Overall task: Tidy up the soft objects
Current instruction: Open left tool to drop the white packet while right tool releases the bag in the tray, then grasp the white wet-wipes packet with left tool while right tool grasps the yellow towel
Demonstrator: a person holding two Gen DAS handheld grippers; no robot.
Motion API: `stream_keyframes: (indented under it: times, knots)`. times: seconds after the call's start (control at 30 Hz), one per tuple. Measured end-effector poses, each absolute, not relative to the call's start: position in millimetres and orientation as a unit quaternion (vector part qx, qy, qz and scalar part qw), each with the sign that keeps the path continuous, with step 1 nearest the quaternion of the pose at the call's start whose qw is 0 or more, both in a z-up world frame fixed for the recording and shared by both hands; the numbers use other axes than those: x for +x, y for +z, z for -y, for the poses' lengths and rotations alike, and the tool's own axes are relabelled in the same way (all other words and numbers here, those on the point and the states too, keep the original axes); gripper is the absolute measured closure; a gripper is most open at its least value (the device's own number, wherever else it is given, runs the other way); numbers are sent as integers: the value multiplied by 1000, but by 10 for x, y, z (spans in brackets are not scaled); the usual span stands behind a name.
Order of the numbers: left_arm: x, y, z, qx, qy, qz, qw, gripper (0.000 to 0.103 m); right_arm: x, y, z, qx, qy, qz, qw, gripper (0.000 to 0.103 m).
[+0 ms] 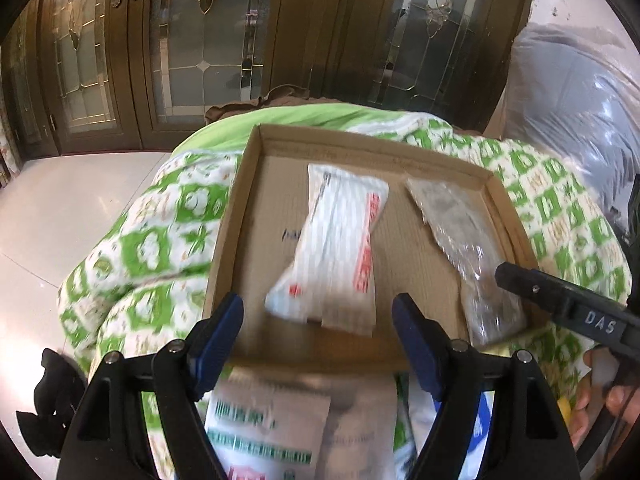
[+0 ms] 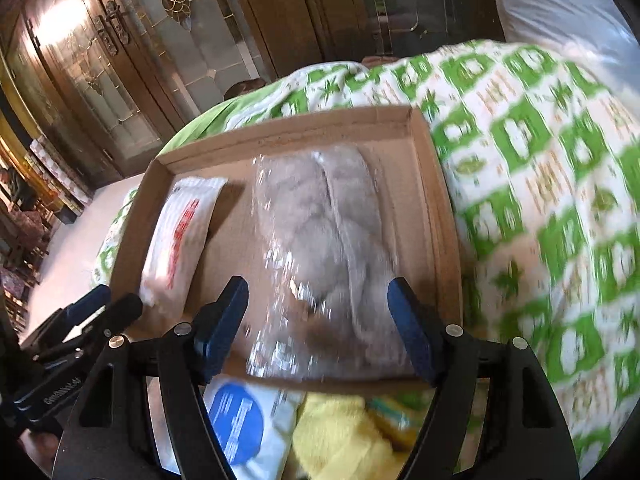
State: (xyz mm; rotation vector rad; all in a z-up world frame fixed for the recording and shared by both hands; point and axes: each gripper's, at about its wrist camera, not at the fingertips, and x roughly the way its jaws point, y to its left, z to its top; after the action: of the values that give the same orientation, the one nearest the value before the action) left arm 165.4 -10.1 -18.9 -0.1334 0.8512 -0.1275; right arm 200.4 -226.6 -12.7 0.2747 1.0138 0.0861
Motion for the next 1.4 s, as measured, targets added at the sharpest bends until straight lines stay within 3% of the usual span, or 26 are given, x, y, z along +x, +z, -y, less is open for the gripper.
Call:
stream_keyframes:
  times: [0.3,0.4,1.17,1.4]
  knots:
    - [1301,-204,87,-55,-40,-418,906,26,1391,-6,2268,121,49,-480,867,29]
    - [1196,-226,48,-64,-32,-421,904,26,1178,-20,2317,126,44,-481,867,21]
    - [413,-291,374,47,-10,-410,911,26,633,-121,2421,141,44,-503,851,21]
    - [363,-159,179,12,-15,-392,920,26,577,-74,2452,150,44,-499,852,21]
